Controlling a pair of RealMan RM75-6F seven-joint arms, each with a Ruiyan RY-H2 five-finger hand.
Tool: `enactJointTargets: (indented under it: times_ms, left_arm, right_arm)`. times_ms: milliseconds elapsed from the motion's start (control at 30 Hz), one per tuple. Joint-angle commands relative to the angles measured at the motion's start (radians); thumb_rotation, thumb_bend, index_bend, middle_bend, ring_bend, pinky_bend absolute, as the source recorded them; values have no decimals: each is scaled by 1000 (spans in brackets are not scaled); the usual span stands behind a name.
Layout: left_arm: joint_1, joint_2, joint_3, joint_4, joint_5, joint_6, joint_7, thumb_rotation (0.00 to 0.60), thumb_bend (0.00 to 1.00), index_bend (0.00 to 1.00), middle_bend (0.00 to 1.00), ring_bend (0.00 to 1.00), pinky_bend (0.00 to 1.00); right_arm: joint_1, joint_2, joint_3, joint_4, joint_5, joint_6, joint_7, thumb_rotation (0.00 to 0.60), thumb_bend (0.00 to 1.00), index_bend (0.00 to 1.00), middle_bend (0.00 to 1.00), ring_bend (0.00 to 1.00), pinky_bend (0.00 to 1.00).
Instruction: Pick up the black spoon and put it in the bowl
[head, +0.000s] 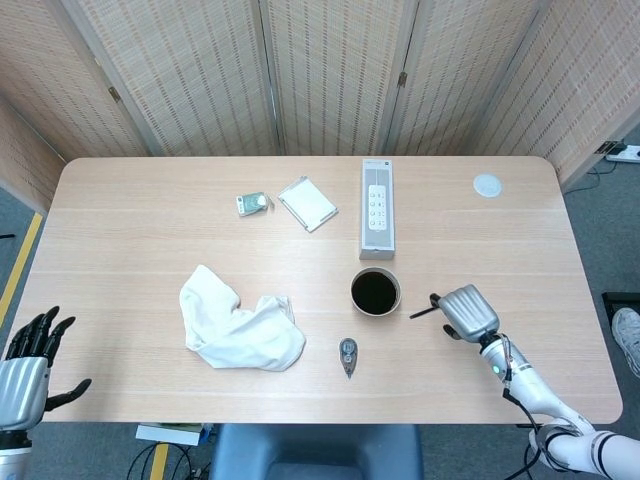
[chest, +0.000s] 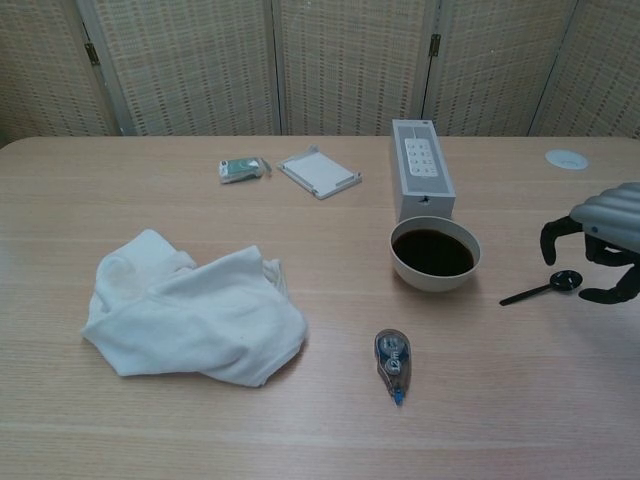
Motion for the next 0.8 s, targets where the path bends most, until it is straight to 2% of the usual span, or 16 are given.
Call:
enactJointTargets:
  times_ms: [33, 500, 800]
  left_arm:
    - [-1, -1, -1, 1, 1, 1, -1, 600, 153, 161, 55, 68, 140]
    - [-4, -7, -2, 6, 0, -6, -2, 600, 153, 161, 55, 68, 140]
    - [-6, -10, -2, 10, -3, -10, 0, 600, 153, 162, 55, 68, 140]
  right_arm:
    - [9, -28, 2, 33, -3, -4, -7, 600, 200, 453, 1000, 1000, 1000]
    - [34, -157, 20, 188, 18, -32, 36, 600, 211, 464, 1000, 1000, 1000]
    - [60, -213, 24, 278, 28, -74, 49, 600, 259, 473, 1000, 1000, 1000]
